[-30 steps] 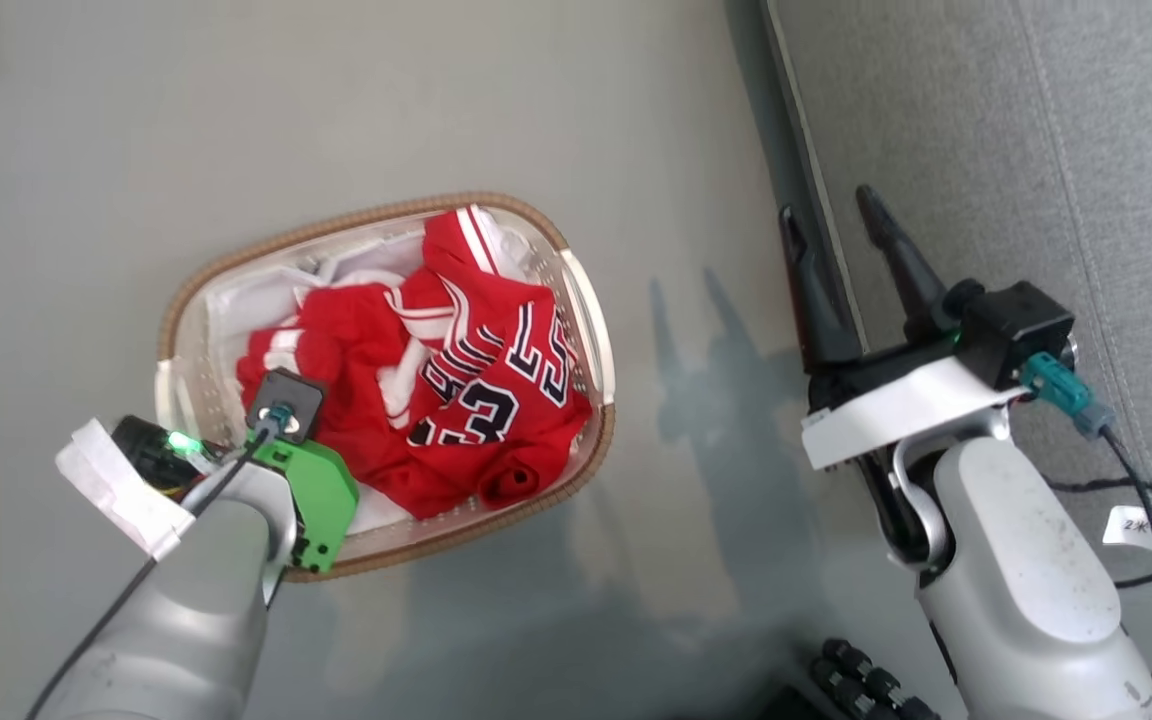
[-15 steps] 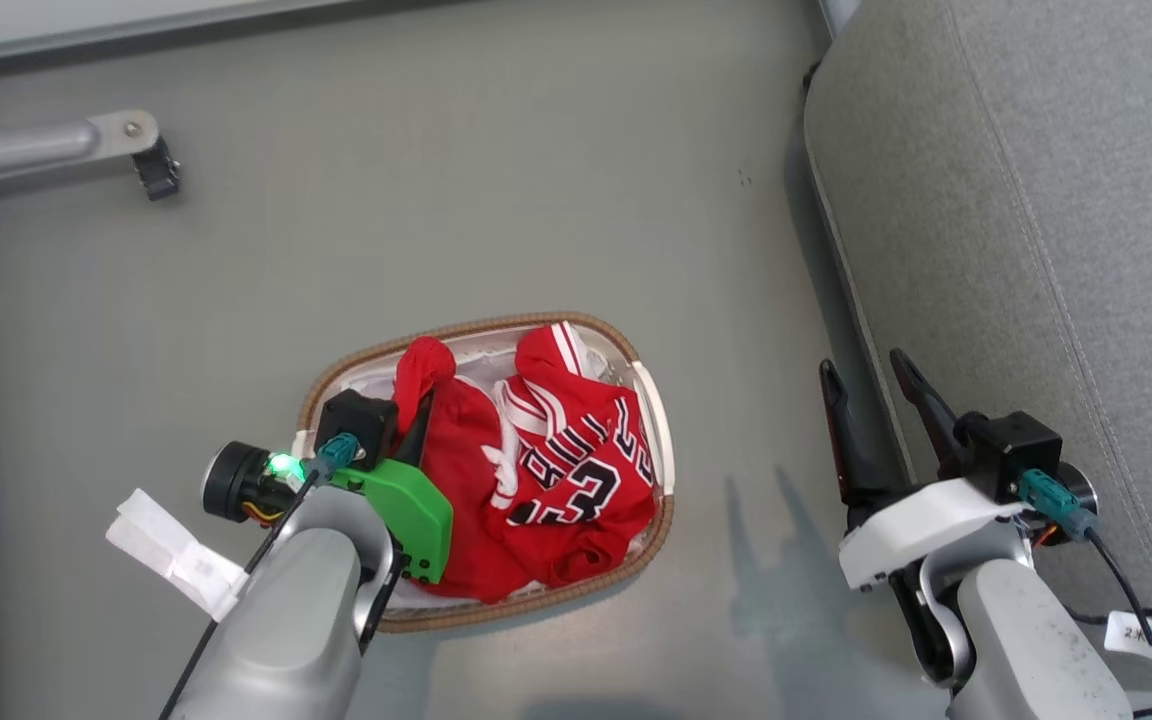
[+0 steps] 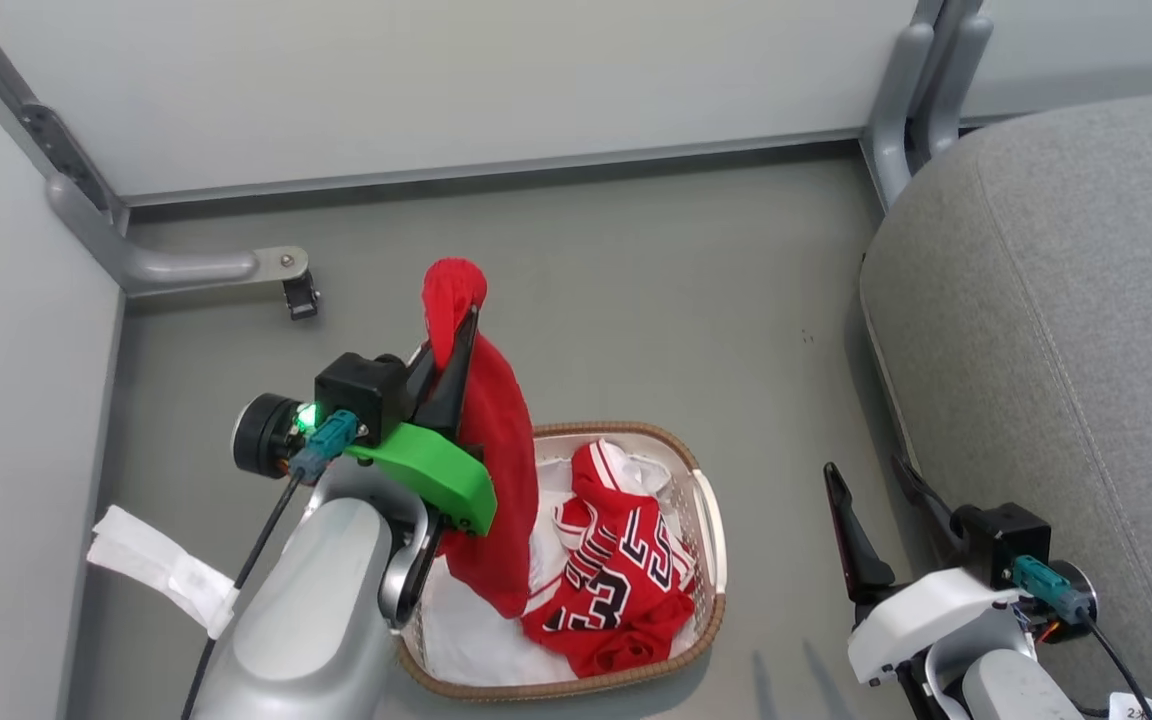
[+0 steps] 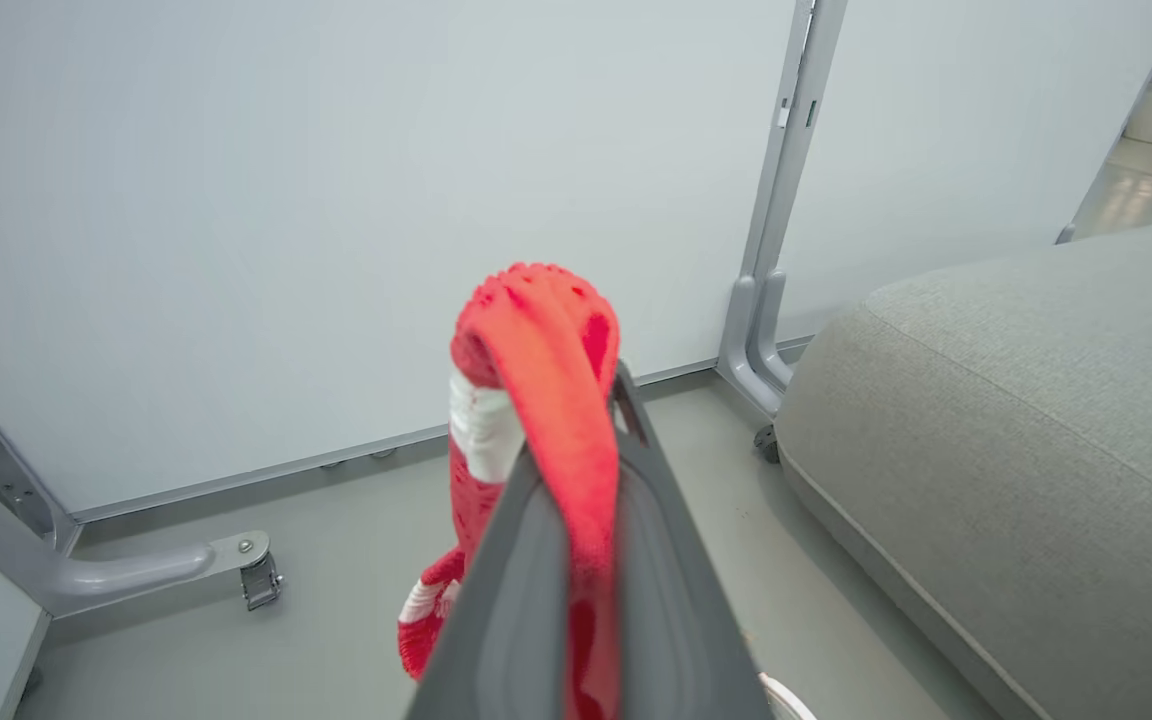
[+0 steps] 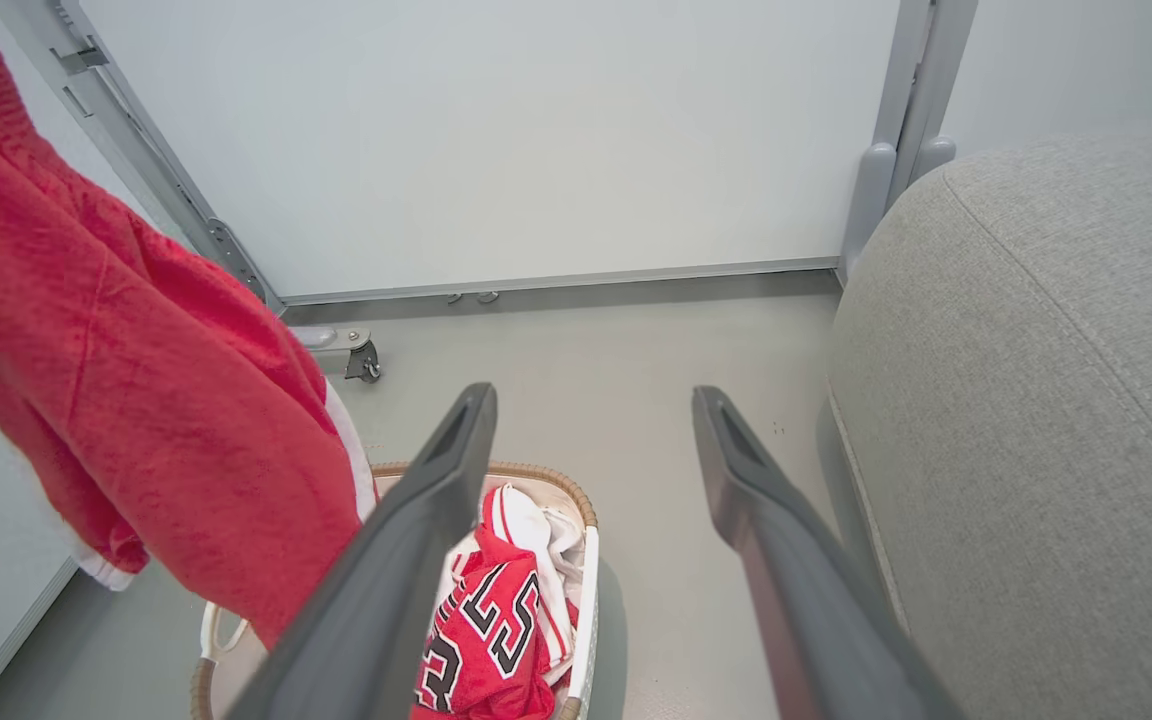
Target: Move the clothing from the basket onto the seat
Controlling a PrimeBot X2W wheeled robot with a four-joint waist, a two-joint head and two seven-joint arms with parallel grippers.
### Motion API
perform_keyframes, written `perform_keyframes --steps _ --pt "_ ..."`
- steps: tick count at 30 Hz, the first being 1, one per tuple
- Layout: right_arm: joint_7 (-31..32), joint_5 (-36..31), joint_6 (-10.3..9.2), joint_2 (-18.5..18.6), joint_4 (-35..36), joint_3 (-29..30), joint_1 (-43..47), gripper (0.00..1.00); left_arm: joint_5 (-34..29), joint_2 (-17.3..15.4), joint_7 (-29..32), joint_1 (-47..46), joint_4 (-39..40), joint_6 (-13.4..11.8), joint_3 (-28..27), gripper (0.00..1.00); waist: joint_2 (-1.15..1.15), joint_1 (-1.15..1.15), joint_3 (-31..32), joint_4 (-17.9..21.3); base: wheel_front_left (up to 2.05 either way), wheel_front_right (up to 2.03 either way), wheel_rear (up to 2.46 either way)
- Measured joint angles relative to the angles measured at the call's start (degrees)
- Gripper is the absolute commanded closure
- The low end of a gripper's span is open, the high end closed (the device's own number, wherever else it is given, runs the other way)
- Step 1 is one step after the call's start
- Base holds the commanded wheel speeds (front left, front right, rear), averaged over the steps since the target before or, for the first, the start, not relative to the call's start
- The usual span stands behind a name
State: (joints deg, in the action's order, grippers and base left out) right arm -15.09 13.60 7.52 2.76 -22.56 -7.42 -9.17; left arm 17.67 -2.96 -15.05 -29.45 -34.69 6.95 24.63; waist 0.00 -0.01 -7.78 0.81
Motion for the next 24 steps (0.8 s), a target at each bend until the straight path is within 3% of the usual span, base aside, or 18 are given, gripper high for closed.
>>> perform_keyframes --steps 9,15,24 --pt "0.0 0.5 0.00 0.0 -0.5 -0.4 3.0 0.00 3.6 0.1 -0.1 -1.9 12.0 -1.5 0.4 1.00 0.00 0.00 5.4 -1.9 0.00 0.00 0.00" --pt "0.0 0.4 0.00 0.0 -0.8 -3.0 3.8 0.00 4.3 0.1 -0.1 -2.4 13.3 -2.5 1.8 1.00 0.00 0.00 7.0 -2.8 0.00 0.00 0.00" --pt "0.0 3.3 0.00 0.0 3.0 -17.8 -5.3 0.00 5.6 0.1 -0.1 -3.2 14.1 -3.0 5.2 1.00 0.00 0.00 6.9 -4.5 0.00 0.00 0.00"
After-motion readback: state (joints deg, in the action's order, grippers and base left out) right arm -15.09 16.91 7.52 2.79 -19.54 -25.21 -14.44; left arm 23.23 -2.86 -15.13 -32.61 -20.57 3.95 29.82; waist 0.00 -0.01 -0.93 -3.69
